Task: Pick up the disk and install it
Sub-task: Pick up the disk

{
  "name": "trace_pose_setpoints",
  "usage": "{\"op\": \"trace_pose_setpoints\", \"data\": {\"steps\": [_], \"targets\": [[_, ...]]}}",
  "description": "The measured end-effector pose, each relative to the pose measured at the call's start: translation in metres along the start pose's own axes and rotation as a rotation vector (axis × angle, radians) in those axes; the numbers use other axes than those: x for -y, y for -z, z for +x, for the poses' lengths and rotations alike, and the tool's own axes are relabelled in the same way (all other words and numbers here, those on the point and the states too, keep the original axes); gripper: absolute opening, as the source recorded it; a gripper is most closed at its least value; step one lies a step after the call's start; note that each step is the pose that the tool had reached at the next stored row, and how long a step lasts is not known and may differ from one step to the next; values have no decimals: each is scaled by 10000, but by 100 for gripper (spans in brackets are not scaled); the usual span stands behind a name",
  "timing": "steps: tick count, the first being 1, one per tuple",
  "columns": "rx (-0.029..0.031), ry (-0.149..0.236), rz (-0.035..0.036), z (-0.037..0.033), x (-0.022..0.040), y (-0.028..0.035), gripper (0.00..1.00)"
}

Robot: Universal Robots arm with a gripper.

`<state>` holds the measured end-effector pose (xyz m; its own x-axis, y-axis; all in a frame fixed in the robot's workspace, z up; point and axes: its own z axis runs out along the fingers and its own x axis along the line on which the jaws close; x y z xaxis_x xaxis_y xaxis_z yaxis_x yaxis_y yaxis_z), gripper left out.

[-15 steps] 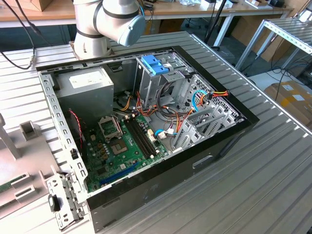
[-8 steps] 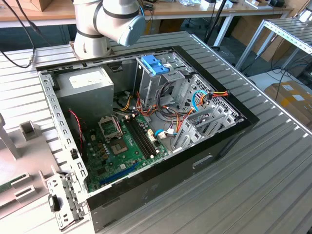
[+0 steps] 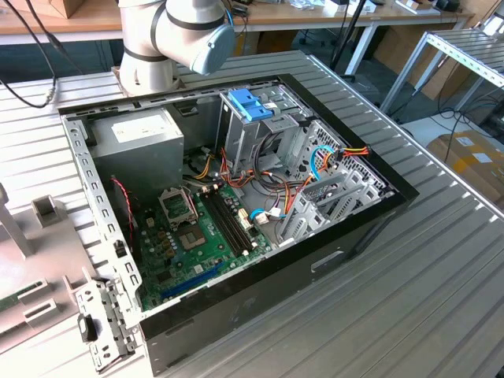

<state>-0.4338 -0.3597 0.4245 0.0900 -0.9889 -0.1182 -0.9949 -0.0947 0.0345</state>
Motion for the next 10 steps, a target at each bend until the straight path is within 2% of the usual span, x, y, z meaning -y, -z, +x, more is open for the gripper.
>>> {"op": "trace_pose_setpoints", "data": {"steps": [10], "targets": [[40,2,4,-11,-3,91,37]]}}
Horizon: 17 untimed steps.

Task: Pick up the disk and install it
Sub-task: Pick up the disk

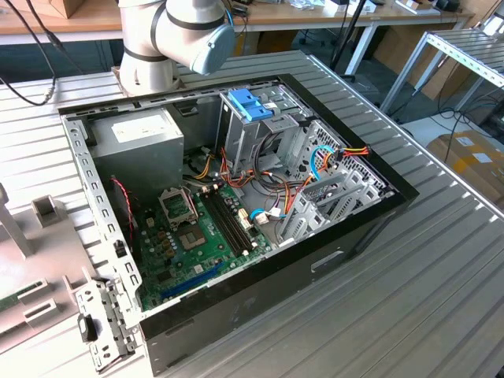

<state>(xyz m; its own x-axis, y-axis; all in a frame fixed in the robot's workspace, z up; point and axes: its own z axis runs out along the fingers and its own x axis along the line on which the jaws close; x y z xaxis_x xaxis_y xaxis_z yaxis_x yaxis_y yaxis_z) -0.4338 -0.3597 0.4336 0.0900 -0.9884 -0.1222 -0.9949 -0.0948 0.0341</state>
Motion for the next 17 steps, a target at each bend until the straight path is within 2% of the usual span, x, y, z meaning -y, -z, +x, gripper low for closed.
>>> {"op": "trace_pose_setpoints", "data": {"steps": [17], "targets": [[83,4,7,-21,-6,171,37]]}}
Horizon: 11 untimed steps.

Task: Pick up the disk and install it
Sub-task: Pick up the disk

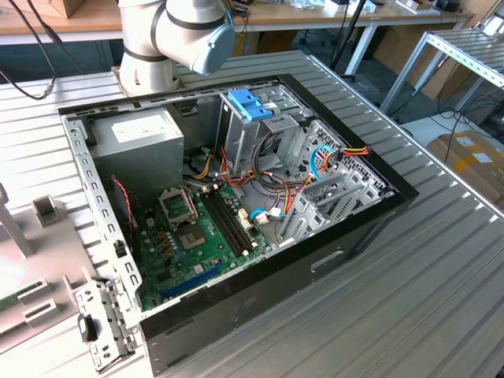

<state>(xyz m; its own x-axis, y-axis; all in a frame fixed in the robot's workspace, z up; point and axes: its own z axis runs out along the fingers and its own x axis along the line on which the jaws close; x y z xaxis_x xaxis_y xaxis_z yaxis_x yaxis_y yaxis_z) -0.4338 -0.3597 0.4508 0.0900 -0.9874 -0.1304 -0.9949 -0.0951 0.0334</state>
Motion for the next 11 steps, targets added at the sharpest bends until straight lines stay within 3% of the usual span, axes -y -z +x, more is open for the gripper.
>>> {"op": "trace_pose_setpoints", "data": {"steps": [11], "targets": [[55,3,5,-16,-4,126,37]]}}
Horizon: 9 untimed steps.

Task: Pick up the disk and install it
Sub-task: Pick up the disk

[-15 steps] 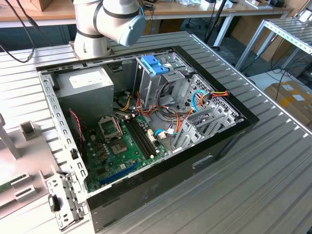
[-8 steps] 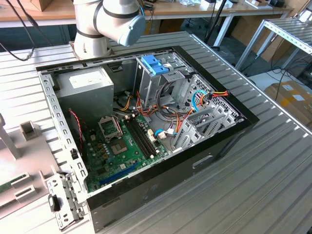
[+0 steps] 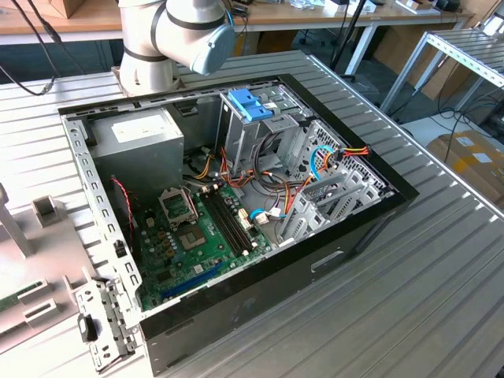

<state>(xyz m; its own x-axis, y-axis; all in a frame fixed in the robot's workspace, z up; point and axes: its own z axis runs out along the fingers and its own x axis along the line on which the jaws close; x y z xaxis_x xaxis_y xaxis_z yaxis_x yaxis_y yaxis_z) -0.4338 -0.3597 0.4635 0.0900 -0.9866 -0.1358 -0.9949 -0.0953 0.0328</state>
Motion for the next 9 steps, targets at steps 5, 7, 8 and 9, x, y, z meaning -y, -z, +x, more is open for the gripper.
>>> {"op": "trace_pose_setpoints", "data": {"steps": [5,7,8,9], "targets": [[26,1,2,-9,-2,64,37],[31,1,2,-11,-2,79,37],[34,2,3,-12,-3,88,37],[38,1,3,-14,-3,98,37]]}}
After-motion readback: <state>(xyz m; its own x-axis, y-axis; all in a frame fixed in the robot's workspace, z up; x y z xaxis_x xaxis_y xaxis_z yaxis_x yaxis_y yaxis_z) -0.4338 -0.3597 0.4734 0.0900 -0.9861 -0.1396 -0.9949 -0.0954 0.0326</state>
